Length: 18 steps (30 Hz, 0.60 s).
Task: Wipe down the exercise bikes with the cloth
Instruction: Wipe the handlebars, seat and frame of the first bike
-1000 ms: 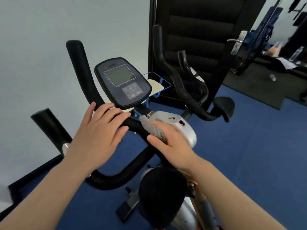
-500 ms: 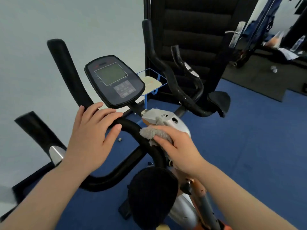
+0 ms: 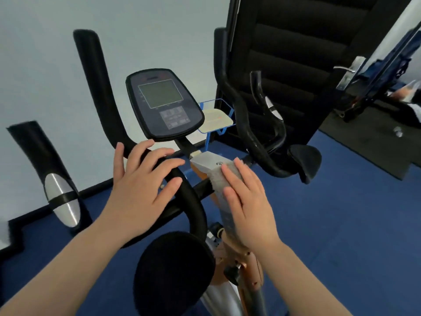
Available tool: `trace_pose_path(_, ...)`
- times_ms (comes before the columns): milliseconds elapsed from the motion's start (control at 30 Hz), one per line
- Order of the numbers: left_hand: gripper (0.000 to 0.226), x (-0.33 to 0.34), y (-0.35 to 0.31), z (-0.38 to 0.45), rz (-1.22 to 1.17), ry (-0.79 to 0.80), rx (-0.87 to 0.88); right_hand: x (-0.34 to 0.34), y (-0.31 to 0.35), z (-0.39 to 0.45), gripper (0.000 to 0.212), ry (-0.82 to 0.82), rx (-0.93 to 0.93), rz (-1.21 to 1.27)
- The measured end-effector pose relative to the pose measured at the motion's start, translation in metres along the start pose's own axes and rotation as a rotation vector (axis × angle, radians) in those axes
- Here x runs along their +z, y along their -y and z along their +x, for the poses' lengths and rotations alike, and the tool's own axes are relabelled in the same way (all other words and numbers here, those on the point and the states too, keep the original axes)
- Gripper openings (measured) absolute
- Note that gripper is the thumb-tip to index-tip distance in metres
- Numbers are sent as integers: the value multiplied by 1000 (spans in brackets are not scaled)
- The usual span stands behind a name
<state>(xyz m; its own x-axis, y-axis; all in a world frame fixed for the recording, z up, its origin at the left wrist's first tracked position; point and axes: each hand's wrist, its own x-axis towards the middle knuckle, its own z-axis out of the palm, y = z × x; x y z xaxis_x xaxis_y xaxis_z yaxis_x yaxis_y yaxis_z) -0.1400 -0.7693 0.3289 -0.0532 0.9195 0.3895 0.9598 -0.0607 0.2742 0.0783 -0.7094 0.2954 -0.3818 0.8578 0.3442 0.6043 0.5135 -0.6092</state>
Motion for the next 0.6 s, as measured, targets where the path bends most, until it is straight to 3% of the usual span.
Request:
trace_pose_path(100, 44, 1, -2, 0, 46, -5, 0, 2, 10, 40, 35, 70, -4, -86)
trace_pose_path(300, 44, -2, -3, -3, 36, -4, 6, -4, 7, 39, 29, 126, -243, -197)
trace_pose_path(367, 44, -2, -2, -2, 42, -8, 4, -2, 15, 70, 28, 256, -167, -152)
trace_pose_path(467, 45, -3, -1, -3, 56, -10, 13, 14, 32, 106, 32, 453, -58, -279)
trace_pose_path(600, 44, -4, -2, -5, 51, -2, 8, 8, 17, 77, 34, 331, -255, -373)
